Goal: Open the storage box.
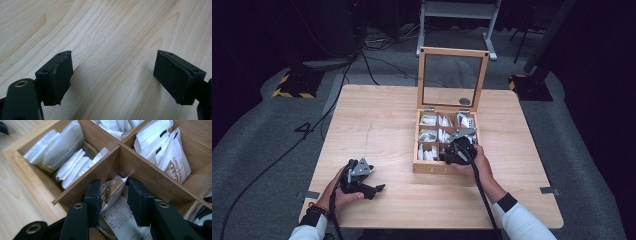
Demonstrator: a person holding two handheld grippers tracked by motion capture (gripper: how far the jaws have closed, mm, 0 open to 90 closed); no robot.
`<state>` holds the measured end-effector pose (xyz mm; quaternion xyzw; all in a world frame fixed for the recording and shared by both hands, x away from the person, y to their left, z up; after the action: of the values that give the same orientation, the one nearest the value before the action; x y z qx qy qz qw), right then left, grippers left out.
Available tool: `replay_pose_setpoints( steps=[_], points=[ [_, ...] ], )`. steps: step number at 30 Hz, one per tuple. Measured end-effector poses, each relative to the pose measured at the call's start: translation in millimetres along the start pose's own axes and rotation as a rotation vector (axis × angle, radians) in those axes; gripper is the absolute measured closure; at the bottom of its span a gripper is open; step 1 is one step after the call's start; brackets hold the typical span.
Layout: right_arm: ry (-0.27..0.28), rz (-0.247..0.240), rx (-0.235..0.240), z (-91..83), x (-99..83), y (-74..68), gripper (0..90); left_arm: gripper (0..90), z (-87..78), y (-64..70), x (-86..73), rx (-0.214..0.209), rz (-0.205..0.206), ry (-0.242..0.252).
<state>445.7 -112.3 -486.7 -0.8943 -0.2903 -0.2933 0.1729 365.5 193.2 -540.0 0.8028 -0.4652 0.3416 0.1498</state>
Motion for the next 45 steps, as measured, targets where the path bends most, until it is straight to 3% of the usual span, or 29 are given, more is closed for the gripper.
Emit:
replay_pose_setpoints(
  steps=[7,10,20,25,45],
  points=[
    [0.014,-0.018,-0.007,-1.1,-0.1,1.2,80.9,16.4,0.1,0.2,0.2,-0.004,0.002,-0.001],
    [0.031,-0.036,-0.006,-5.6,0.7,2.3,83.0,16.4,0.3,0.2,0.2,-0.004,0.002,0.0],
    [0.088,-0.029,0.026,-20.2,3.4,9.3,84.7,16.4,0.3,0.1,0.2,-0.006,0.001,0.0],
    [0.139,-0.061,0.038,-33.0,6.5,11.1,86.2,16.3,0.3,0.2,0.2,-0.007,0.0,-0.001],
    [0.207,-0.093,0.084,-50.3,11.8,16.1,89.0,15.2,1.2,-0.3,0.9,-0.002,-0.007,-0.003]
  ],
)
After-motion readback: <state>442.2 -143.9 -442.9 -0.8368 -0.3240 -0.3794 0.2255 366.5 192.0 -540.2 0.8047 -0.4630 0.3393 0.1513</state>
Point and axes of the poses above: each handheld gripper's, and its own axes: z roughly forward along the jaws, x roughly out of its top, y roughly to its right, the point moved 5 cm from there along z, roughly forward along the jaws, and after that the axes turned 7 degrees about z, right-handed, at the moved point
